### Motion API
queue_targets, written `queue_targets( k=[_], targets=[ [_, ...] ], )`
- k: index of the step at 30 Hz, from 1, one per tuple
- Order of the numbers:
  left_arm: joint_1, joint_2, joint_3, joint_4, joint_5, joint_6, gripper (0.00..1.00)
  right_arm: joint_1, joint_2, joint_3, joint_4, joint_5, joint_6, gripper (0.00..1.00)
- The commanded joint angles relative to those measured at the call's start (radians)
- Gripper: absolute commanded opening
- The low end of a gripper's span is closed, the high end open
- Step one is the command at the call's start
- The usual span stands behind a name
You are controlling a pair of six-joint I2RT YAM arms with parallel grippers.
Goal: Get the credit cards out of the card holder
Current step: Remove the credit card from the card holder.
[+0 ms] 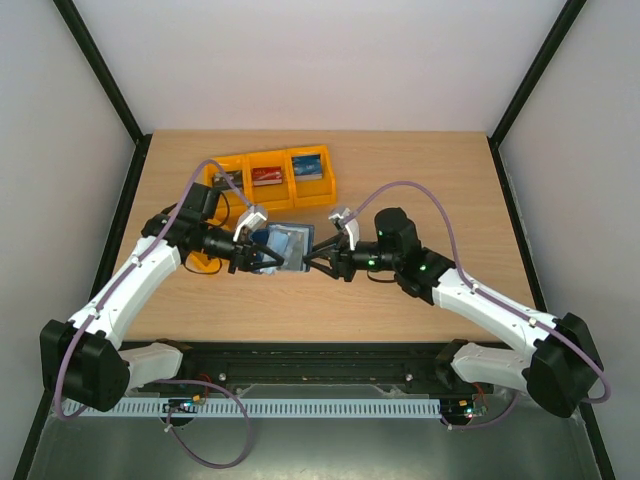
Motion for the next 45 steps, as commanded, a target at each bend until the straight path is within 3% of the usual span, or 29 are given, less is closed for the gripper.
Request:
queue_targets(
  k=[1, 12, 19, 22, 25, 27, 30, 33, 35, 39, 42, 45],
  targets=[
    [0.003, -0.009, 0.022, -0.002, 0.054, 0.028, 0.02, 0.002, 0.017, 0.015, -0.012, 0.065, -0.004, 0.33],
    [0.001, -0.01, 0.015, -0.008, 0.052, 0.039, 0.02, 0.06, 0.105, 0.099, 0.085, 0.052, 0.011, 0.36],
    [0.001, -0.009, 0.011, 0.005, 0.046, 0.027, 0.04, 0.065, 0.083, 0.071, 0.151, 0.036, 0.045, 0.09],
    [0.002, -0.011, 0.005, 0.023, 0.034, 0.006, 0.21, 0.063, 0.062, 0.058, 0.148, 0.056, 0.046, 0.02],
    [0.002, -0.011, 0.001, 0.039, 0.023, -0.01, 0.46, 0.065, 0.042, 0.057, 0.118, 0.071, 0.039, 0.02],
    [0.001, -0.011, -0.002, 0.053, 0.009, -0.025, 0.51, 0.064, 0.032, 0.059, 0.093, 0.074, 0.035, 0.02],
    [0.002, -0.009, -0.007, 0.08, -0.027, -0.054, 0.45, 0.066, 0.013, 0.061, 0.054, 0.069, 0.018, 0.02],
    [0.003, -0.008, -0.009, 0.093, -0.048, -0.072, 0.2, 0.065, -0.018, 0.057, 0.029, 0.065, -0.004, 0.02],
    [0.003, -0.009, -0.007, 0.095, -0.046, -0.077, 0.04, 0.064, -0.034, 0.058, 0.012, 0.07, -0.014, 0.11],
    [0.005, -0.011, -0.003, 0.08, -0.018, -0.063, 0.02, 0.062, -0.067, 0.047, -0.026, 0.127, -0.056, 0.37],
    [0.009, -0.014, 0.004, 0.057, 0.011, -0.04, 0.02, 0.047, -0.1, 0.013, -0.027, 0.191, -0.068, 0.45],
    [0.01, -0.016, 0.01, 0.041, 0.018, -0.023, 0.02, 0.017, -0.098, 0.003, -0.042, 0.198, -0.051, 0.46]
  ],
)
